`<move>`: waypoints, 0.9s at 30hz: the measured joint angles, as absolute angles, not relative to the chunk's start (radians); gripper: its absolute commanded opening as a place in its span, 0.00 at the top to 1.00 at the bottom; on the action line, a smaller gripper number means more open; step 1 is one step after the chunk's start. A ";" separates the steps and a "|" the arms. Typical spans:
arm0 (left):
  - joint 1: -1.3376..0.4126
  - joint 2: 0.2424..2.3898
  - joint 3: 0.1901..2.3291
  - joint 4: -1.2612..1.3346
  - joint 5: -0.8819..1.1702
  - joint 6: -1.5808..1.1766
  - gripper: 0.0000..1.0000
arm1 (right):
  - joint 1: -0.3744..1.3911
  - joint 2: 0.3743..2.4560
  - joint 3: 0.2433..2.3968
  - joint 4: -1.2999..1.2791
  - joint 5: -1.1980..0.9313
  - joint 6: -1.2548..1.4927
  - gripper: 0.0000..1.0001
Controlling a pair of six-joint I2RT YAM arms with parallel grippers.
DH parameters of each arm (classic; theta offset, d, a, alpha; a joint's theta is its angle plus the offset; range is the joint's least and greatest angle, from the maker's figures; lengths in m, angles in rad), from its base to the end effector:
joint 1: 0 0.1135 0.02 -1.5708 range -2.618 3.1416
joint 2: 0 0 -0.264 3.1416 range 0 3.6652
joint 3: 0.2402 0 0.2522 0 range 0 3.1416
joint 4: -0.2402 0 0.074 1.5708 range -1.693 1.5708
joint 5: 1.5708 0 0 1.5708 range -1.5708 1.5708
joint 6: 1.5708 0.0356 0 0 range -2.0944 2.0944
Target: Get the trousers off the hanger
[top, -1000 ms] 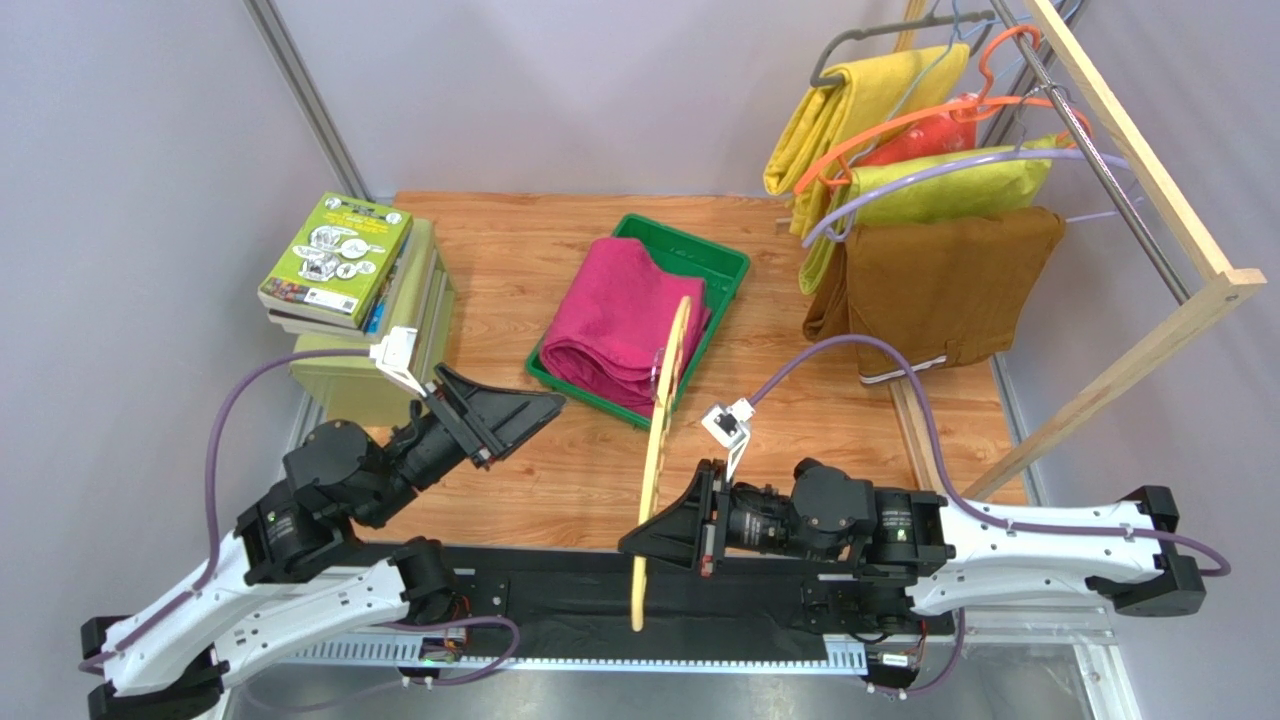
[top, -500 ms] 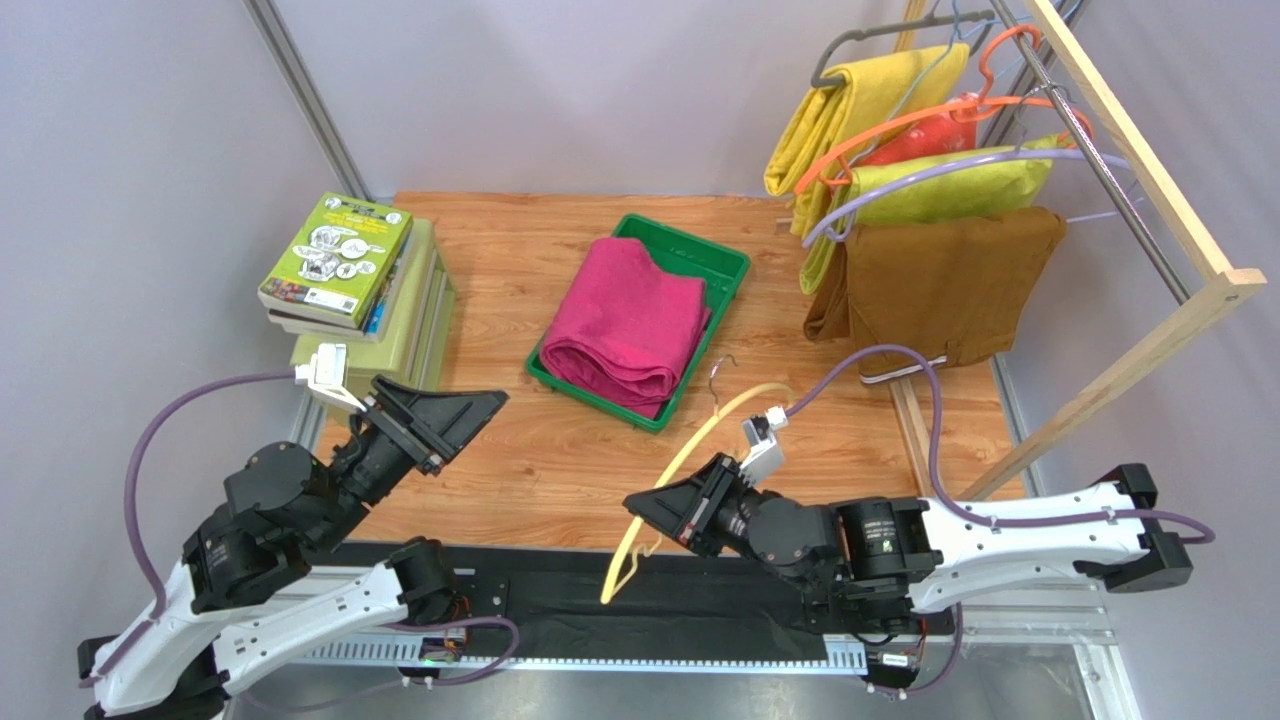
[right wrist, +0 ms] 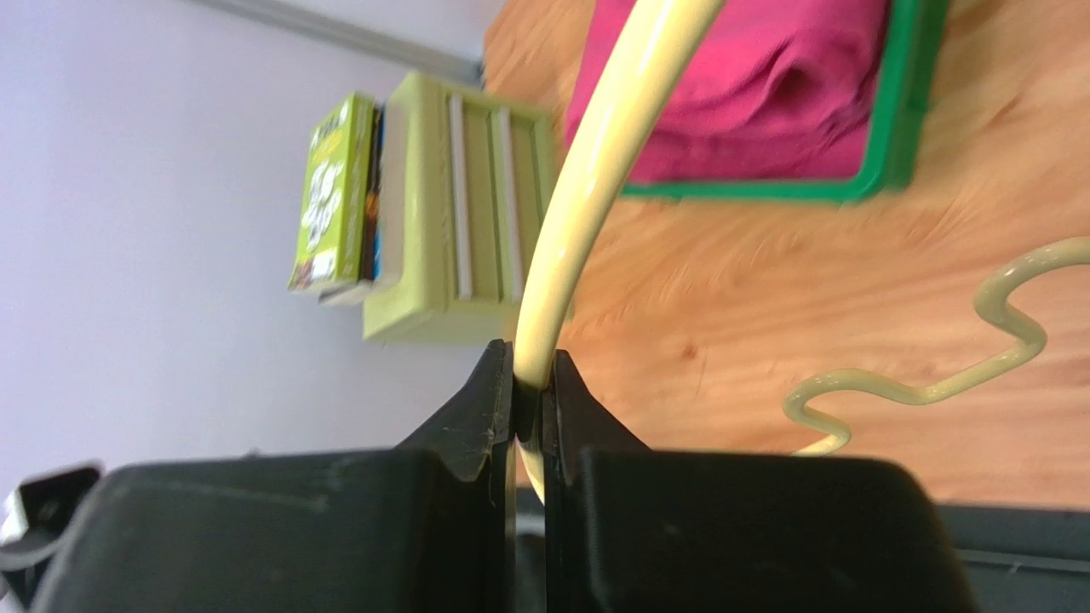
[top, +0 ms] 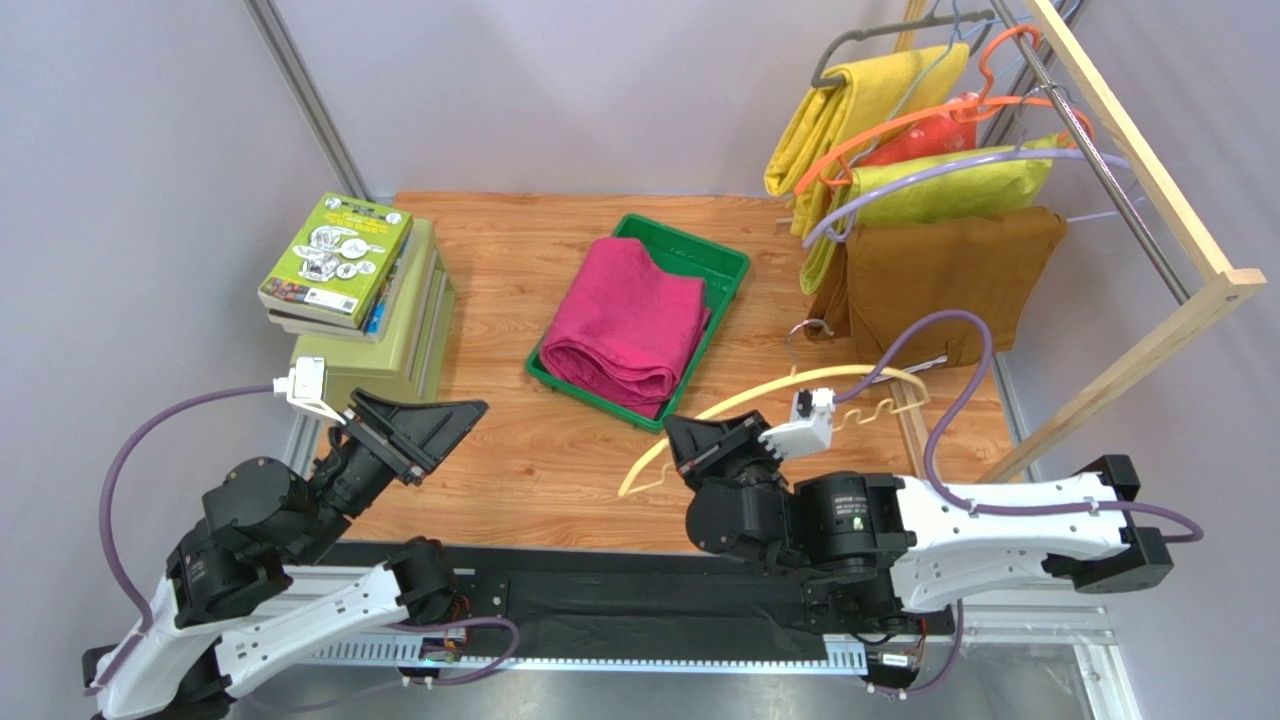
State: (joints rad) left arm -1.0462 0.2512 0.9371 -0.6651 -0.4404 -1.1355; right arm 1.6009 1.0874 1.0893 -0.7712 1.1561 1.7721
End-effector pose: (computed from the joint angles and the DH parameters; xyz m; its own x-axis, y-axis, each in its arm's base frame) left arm 0.0242 -0.0115 0.3829 -0.5120 -0.7529 -0.4136 0.2496 0.3303 -0.9103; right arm 0.0264 0.2065 0.3463 -0.4182 0.7711 -0.4802 0.0640 0.5523 0.8312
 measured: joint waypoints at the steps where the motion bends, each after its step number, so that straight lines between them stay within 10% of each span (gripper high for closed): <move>1: -1.046 0.249 0.937 -0.667 -0.441 -1.135 0.35 | 1.579 1.091 1.097 -0.786 1.170 1.763 1.00; 27: -1.046 0.289 0.923 -0.635 -0.390 -1.134 0.36 | 1.077 0.937 1.102 -0.350 1.079 0.774 1.00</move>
State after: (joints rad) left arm -1.0462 0.2890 0.9230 -0.6346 -0.3897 -1.1336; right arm 1.0771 0.9367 1.1015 -0.3500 1.0790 0.7738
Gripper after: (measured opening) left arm 0.644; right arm 0.043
